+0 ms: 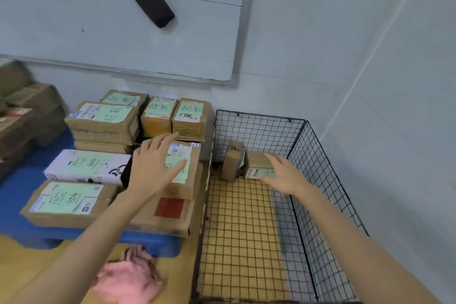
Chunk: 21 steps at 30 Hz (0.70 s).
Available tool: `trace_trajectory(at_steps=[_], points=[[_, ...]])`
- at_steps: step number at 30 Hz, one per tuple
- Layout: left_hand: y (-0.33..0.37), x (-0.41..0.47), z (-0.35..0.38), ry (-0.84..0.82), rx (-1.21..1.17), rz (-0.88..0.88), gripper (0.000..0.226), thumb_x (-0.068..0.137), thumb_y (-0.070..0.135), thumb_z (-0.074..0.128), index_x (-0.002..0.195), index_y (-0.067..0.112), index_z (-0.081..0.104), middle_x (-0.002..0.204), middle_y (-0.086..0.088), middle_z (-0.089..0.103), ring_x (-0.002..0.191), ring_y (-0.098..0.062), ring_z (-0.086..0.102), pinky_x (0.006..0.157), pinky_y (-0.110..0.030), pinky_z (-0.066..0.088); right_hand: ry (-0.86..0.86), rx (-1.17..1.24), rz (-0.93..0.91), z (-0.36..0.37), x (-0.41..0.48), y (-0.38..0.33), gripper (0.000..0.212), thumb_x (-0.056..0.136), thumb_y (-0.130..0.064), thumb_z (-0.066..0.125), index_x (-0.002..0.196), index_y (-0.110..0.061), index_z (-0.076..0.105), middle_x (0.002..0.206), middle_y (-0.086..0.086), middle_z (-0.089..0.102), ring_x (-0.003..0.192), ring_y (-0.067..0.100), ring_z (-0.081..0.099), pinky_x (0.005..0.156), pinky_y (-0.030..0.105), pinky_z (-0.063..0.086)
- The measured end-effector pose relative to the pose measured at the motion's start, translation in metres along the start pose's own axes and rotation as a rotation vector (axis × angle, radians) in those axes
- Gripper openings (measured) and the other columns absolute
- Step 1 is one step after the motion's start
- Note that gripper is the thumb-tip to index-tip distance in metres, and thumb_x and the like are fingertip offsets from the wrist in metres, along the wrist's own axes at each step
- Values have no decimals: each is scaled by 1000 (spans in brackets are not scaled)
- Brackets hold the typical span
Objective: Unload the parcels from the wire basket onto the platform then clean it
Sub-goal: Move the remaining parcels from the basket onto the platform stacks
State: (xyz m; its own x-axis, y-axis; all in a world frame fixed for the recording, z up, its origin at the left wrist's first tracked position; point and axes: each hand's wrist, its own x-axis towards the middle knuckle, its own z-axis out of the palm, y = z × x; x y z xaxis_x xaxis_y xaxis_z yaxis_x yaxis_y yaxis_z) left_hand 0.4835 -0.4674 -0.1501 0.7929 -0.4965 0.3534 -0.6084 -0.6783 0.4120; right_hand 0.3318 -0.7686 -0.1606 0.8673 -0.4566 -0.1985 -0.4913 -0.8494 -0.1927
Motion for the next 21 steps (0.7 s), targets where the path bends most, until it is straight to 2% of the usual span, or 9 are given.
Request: trace_trajectory(at_steps=[5,12,21], points=[[68,3,0,24,4,91,78,82,66,34,148,25,42,150,0,46,133,-25,45,106,-44,36,-35,23,-62,-2,2,21,86,88,-51,59,157,-31,12,160,6,21,144,26,25,109,59,38],[134,20,34,-82,50,144,69,93,53,53,153,28,30,158,3,33,142,-23,34,113,-43,30,-64,70,-92,0,15,36,80,94,-47,55,158,-29,10,165,6,10,150,30,14,115,59,29],[153,53,114,-316,19,33,75,92,47,59,154,22,26,157,-5,31,140,-29,36,108,-44,37,-73,186,-13,19,45,50,79,96,-46,55,158,-31,8,165,9,7,149,33,14,116,58,28]])
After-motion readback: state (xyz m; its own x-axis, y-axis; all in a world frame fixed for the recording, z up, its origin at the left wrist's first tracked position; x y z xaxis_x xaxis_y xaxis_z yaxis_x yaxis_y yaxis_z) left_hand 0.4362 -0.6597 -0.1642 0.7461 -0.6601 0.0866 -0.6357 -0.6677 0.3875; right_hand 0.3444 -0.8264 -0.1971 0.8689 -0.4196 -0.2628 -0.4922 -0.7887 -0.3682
